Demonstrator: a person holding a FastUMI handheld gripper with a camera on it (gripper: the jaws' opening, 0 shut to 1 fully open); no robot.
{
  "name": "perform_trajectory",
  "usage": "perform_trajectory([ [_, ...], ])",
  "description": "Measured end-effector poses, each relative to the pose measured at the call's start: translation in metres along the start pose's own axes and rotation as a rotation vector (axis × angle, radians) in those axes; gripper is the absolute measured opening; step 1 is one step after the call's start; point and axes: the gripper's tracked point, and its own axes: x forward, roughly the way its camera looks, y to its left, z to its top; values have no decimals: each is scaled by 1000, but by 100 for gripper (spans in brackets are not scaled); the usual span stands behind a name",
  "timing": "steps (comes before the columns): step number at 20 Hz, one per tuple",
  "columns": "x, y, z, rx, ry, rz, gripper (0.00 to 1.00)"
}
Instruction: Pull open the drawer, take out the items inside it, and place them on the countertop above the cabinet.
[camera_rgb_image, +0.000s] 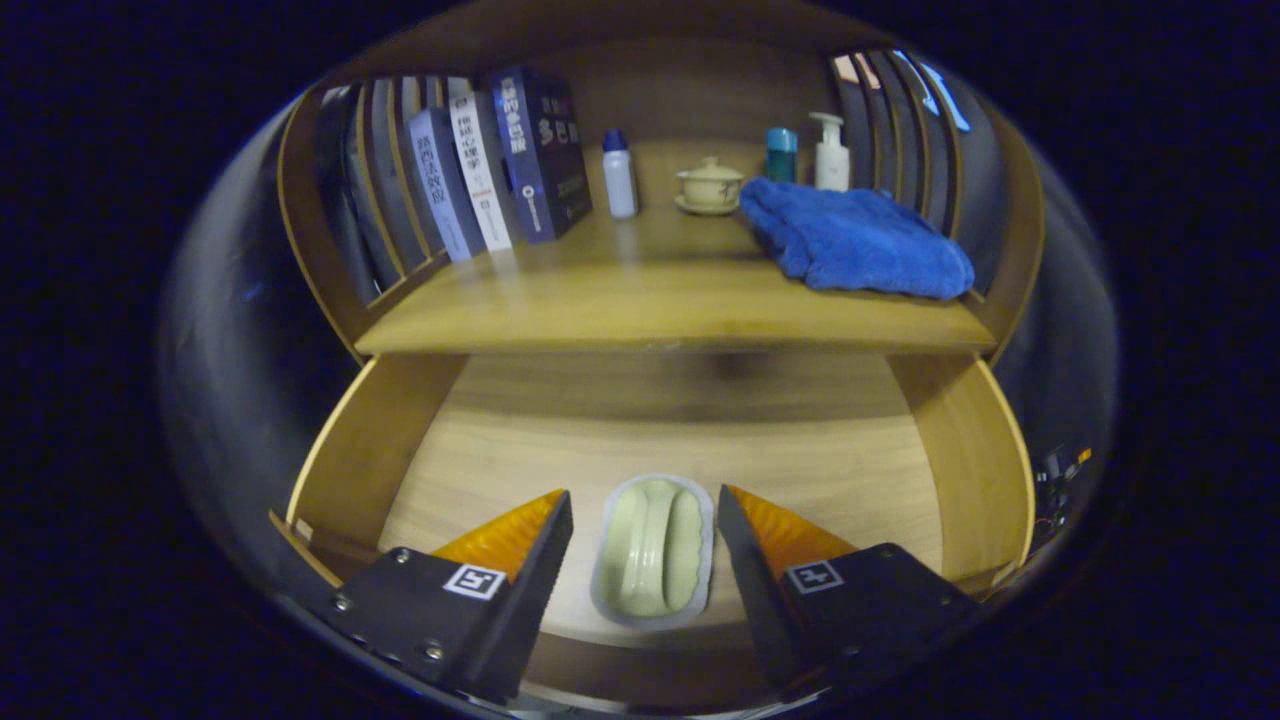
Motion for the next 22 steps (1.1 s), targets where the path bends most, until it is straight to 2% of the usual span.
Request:
perform_trajectory([
  [3,11,-12,-5,-17,20,-60,53],
  [6,18,0,-29,14,107,-19,23],
  [7,17,1,-32,11,101,0,23],
  [8,15,1,-29,15,85,-2,14],
  [11,-11,9,-3,42,-41,39,14],
  [16,-81,35,63,-32,-354,109,14],
  [22,-143,47,148,-45,-669,136,14],
])
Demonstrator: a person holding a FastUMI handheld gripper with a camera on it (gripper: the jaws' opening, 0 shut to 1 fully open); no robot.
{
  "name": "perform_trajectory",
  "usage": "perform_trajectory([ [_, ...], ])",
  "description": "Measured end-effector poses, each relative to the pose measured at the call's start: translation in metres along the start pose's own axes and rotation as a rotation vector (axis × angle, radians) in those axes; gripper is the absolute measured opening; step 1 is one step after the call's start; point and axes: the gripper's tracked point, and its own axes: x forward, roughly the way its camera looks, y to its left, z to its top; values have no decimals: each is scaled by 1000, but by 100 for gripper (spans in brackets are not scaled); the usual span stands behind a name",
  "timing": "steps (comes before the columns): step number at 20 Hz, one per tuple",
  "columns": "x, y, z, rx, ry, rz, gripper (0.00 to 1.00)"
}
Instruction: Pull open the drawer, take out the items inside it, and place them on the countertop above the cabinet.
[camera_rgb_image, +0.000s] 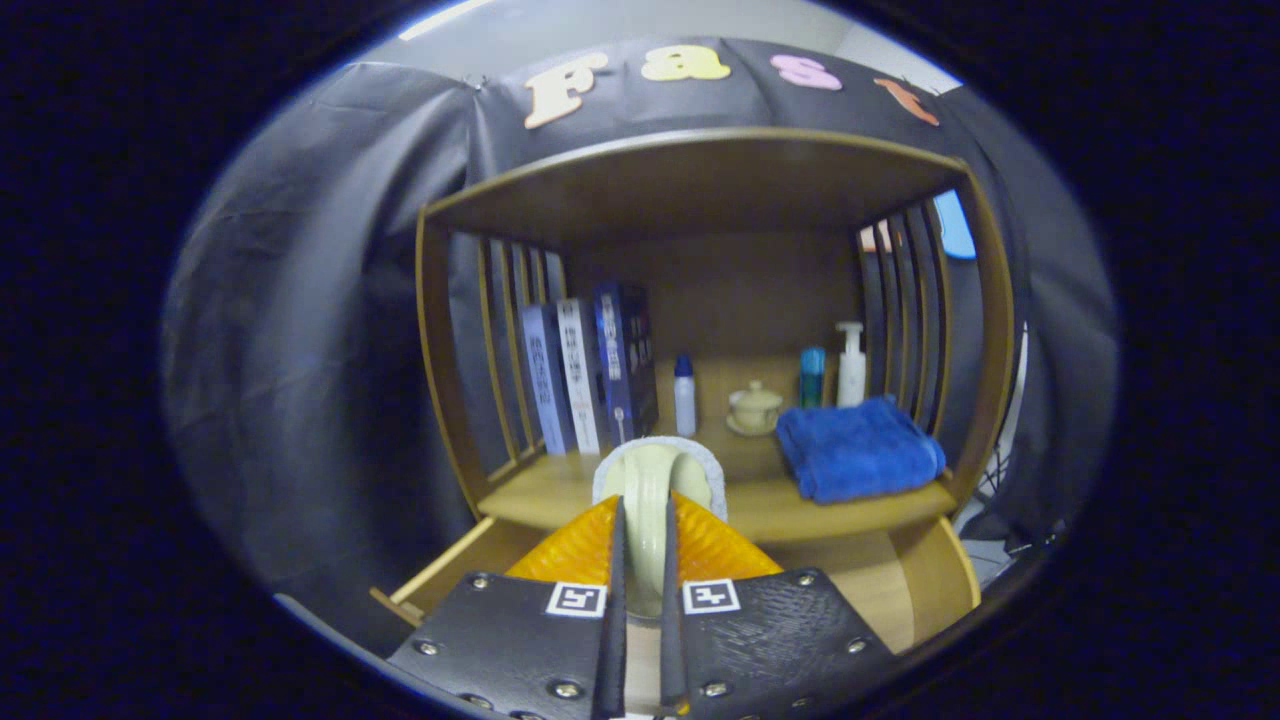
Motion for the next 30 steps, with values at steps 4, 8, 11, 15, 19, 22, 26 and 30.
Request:
perform_trajectory([
  [4,25,-8,28,7,-66,-38,14],
  [8,72,-22,2,-8,13,-82,14],
  [11,100,-36,-24,2,73,-118,14],
  [15,128,-55,-53,66,147,-156,14],
  [19,152,-63,-51,112,117,-174,14],
  [22,164,-61,-53,81,104,-171,15],
  [26,173,-61,-65,53,124,-196,17],
  [30,176,-65,-67,56,134,-224,20],
])
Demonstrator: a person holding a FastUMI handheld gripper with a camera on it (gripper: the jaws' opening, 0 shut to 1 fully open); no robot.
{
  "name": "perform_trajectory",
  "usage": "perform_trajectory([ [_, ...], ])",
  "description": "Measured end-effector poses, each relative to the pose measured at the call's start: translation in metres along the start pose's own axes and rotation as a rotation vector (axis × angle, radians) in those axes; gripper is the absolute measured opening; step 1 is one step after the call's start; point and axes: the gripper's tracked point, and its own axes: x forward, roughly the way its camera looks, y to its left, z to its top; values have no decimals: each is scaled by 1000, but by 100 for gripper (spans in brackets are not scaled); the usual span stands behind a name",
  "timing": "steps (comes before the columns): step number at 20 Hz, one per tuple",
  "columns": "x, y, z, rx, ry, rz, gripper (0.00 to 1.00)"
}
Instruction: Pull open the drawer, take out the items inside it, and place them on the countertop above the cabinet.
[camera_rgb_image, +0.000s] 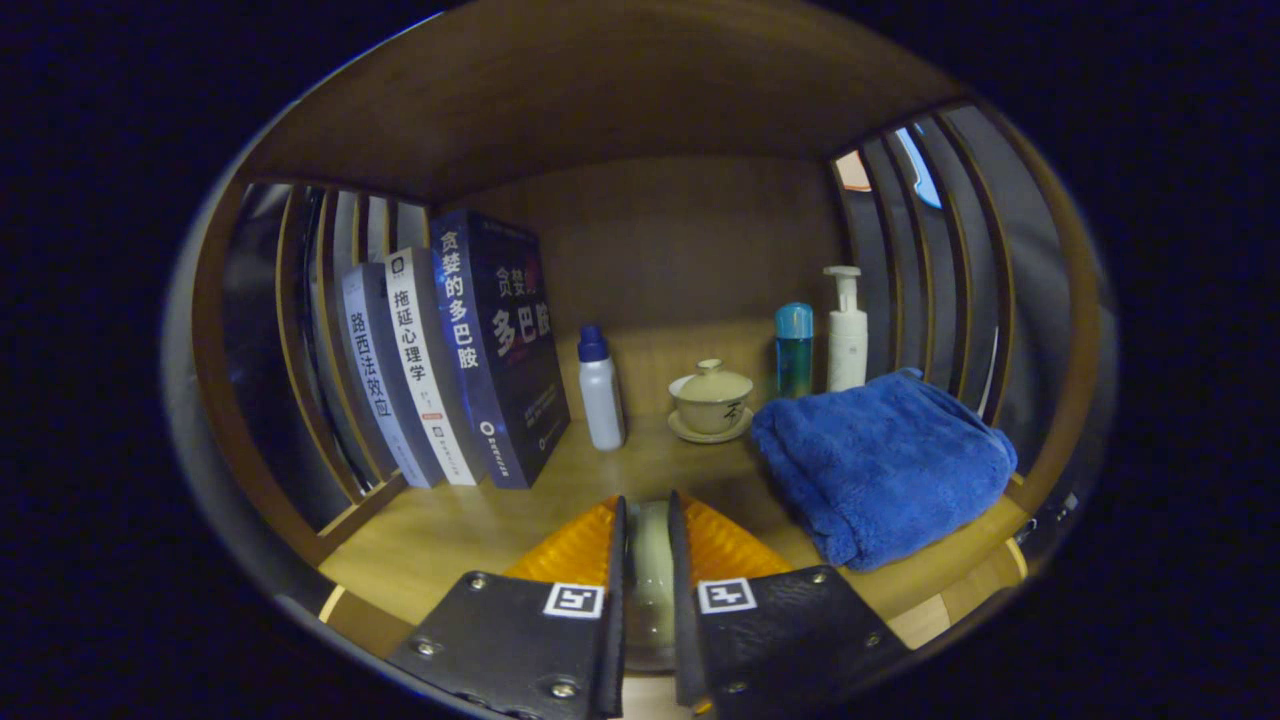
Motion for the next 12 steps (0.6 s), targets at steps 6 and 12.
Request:
perform_trajectory([
  [6,-33,6,-7,-25,35,3,65],
  [12,-103,19,-11,-111,35,54,99],
])
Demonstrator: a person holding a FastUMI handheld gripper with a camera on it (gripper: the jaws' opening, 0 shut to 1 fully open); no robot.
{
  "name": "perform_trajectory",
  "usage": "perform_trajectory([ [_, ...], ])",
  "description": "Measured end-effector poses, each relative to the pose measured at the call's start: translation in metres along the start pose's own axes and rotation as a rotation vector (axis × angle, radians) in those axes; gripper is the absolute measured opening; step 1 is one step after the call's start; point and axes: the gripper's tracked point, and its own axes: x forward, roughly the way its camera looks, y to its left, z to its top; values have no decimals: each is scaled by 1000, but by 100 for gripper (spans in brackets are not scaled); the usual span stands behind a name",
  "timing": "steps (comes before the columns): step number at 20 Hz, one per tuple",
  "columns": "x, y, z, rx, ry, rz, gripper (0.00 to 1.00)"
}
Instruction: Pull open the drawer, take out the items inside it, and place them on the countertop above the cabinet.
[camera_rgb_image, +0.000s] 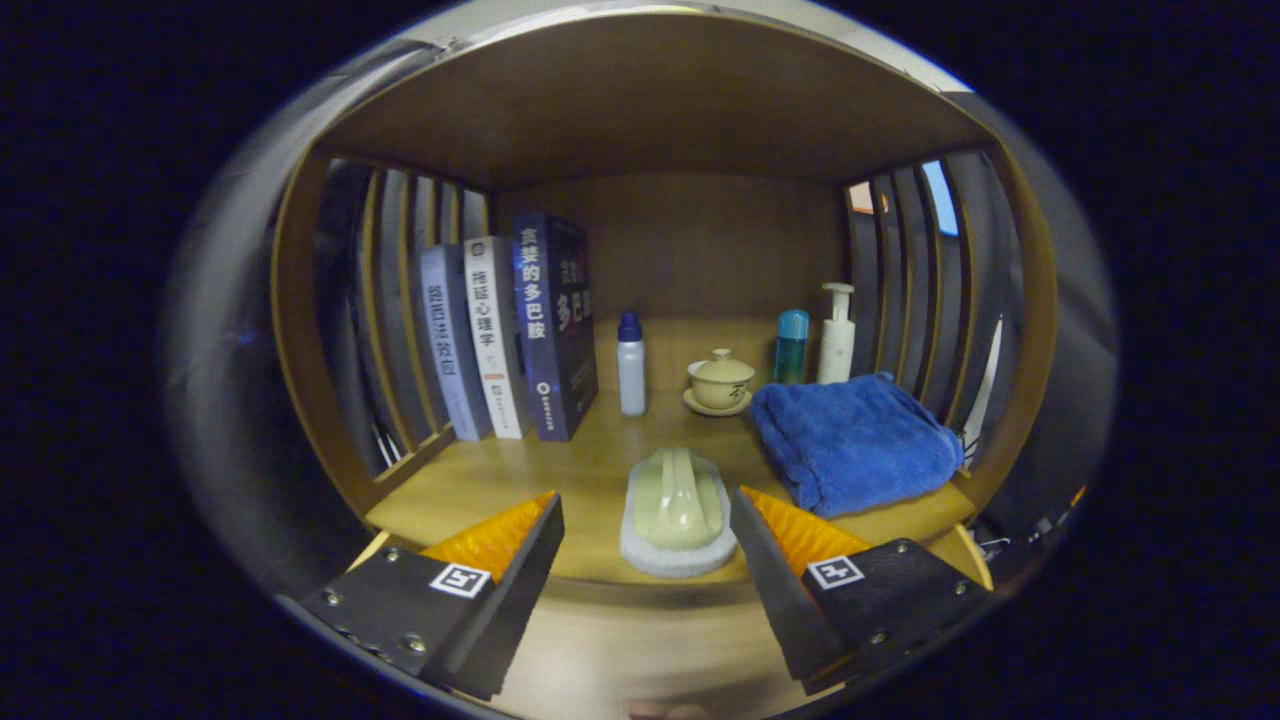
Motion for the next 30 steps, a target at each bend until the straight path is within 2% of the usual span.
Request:
perform_trajectory([
  [5,-68,11,-4,-1,3,53,99],
  [10,-128,10,-11,14,-24,53,99],
  [15,-176,7,-40,-2,-55,46,99],
  [25,-217,-2,-108,107,-180,16,99],
  [30,-207,-4,-166,131,-100,11,99],
])
